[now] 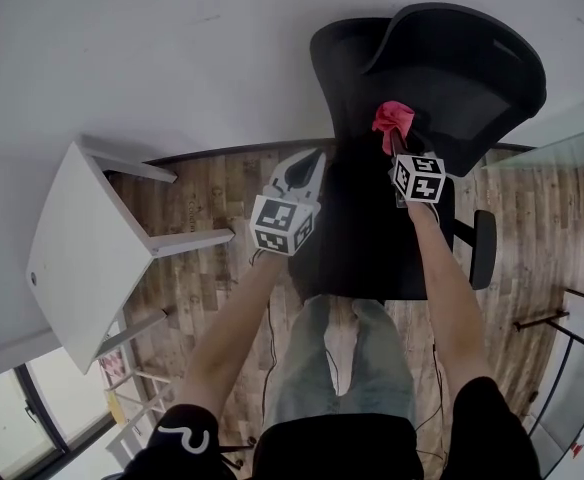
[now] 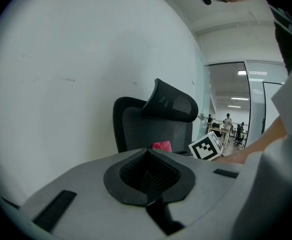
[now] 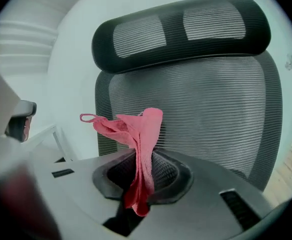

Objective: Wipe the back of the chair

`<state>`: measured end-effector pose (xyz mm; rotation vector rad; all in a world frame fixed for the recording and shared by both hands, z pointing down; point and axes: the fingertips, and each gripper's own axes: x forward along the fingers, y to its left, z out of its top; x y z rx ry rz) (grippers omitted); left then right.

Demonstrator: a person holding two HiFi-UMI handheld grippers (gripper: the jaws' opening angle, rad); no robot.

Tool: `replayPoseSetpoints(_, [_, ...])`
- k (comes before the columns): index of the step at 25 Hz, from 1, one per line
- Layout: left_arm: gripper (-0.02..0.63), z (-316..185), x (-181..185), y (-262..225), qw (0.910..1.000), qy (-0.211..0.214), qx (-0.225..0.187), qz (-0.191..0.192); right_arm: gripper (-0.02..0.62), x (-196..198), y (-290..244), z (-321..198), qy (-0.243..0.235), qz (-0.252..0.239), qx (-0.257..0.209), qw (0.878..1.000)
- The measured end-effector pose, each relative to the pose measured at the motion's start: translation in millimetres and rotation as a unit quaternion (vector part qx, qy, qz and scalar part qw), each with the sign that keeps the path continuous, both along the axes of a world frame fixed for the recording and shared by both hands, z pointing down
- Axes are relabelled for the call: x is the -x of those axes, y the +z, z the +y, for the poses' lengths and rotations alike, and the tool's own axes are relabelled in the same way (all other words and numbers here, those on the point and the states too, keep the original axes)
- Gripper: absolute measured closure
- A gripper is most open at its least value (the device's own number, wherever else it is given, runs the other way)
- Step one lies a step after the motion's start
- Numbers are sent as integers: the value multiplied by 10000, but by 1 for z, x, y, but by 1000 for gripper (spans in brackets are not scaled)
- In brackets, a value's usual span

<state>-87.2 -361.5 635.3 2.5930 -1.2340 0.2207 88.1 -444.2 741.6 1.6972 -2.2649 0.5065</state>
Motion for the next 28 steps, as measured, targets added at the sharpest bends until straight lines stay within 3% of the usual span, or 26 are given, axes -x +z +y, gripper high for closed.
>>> replayPoseSetpoints(16, [583,10,-142,1,9992,402,-7,32,520,-174,-5,21,613,85,-28,9981])
replayPoseSetpoints(28, [583,16,-207,1,9980,634,-9,68,520,-266,-5,42,1097,33,17,9940])
